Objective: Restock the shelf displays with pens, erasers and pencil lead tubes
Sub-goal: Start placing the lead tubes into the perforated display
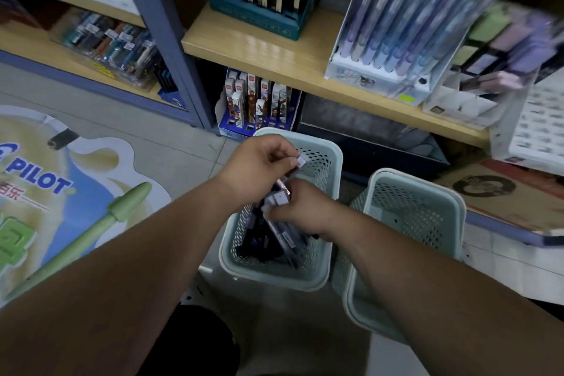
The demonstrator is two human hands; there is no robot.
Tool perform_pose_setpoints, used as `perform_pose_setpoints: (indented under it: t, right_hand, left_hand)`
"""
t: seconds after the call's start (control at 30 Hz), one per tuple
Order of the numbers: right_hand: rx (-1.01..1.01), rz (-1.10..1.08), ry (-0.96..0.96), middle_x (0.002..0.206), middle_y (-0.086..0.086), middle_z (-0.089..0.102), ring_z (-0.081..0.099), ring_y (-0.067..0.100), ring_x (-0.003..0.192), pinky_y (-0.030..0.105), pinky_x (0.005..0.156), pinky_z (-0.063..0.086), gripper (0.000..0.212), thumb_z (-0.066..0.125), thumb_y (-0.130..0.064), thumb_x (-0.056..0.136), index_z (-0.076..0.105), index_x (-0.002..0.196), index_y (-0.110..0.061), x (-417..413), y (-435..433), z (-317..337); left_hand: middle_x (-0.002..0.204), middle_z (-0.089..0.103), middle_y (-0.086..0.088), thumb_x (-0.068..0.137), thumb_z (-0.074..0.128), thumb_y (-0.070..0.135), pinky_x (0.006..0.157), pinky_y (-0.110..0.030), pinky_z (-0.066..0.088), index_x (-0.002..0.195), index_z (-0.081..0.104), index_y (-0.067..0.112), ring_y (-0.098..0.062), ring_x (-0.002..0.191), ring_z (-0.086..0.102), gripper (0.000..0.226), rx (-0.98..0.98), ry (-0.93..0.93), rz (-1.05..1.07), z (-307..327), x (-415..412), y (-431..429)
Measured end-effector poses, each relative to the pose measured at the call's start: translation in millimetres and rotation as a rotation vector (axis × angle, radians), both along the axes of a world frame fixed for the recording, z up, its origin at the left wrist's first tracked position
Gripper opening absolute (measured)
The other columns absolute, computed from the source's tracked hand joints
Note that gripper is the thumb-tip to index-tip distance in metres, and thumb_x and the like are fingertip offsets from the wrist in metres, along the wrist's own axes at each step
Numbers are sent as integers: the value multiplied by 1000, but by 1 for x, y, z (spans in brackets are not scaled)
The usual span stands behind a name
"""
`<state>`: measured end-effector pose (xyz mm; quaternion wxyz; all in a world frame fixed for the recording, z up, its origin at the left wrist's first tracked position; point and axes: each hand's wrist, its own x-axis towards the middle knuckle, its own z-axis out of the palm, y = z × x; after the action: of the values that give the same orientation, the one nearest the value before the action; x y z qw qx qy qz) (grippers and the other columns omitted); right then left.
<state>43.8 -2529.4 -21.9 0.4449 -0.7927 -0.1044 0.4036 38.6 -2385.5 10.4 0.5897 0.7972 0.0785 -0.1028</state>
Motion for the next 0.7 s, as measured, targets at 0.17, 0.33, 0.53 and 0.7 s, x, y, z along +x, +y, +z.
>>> perform_pose_setpoints:
  t: [0.17, 0.33, 0.53, 0.7]
  right_hand:
    - [57, -49, -21, 100, -5, 70, 66, 9, 96, 26, 80, 51, 37, 77, -11, 78, 61, 111, -20, -7, -4, 7]
    - [42, -80, -71, 81, 0, 69, 64, 12, 75, 32, 73, 50, 17, 76, -13, 80, 63, 87, -22, -3, -11, 23]
    - [124, -228, -45, 86, 1, 72, 66, 13, 78, 29, 78, 51, 15, 76, -10, 84, 69, 98, -10, -1, -28, 54]
    - [289, -511, 12, 88, 1, 73, 67, 18, 85, 31, 83, 50, 17, 74, -5, 87, 72, 94, -20, 0, -48, 89]
  left_hand:
    - [93, 62, 4, 91, 71, 14, 77, -15, 48, 96, 73, 17, -6, 84, 61, 6, 172, -126, -223, 13, -3, -8]
    - [88, 66, 6, 98, 62, 16, 76, -20, 47, 87, 69, 28, -4, 79, 62, 17, 18, -191, 31, 25, -3, -11]
    - [90, 70, -8, 106, 43, 11, 77, -37, 60, 99, 55, 11, -24, 87, 71, 14, -497, -160, 547, 85, 13, -14]
    - [65, 53, -2, 102, 45, 13, 37, -23, 37, 115, 56, 7, -16, 53, 48, 18, -219, 123, 479, 102, 1, -15]
